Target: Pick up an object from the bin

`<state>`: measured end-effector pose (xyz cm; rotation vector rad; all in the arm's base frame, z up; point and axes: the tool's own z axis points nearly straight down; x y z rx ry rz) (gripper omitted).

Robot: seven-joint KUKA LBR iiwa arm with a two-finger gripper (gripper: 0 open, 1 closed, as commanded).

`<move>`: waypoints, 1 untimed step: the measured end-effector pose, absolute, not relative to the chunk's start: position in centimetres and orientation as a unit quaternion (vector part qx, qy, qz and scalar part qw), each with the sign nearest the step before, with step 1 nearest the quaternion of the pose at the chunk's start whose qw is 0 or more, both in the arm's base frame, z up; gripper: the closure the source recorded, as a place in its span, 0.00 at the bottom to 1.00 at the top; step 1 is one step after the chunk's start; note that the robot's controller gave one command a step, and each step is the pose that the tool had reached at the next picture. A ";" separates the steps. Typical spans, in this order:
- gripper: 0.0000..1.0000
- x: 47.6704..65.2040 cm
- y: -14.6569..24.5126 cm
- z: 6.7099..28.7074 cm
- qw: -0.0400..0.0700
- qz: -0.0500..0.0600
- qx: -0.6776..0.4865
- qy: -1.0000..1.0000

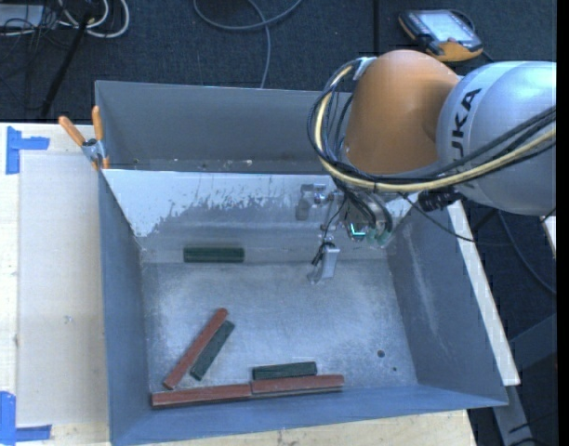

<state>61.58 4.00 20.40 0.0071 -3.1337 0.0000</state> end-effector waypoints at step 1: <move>0.00 61.7 4.0 20.8 0.000 0.000 0.002 -1.000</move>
Offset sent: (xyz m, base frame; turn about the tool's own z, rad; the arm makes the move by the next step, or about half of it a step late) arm -0.0618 0.0320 -0.0716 -0.1579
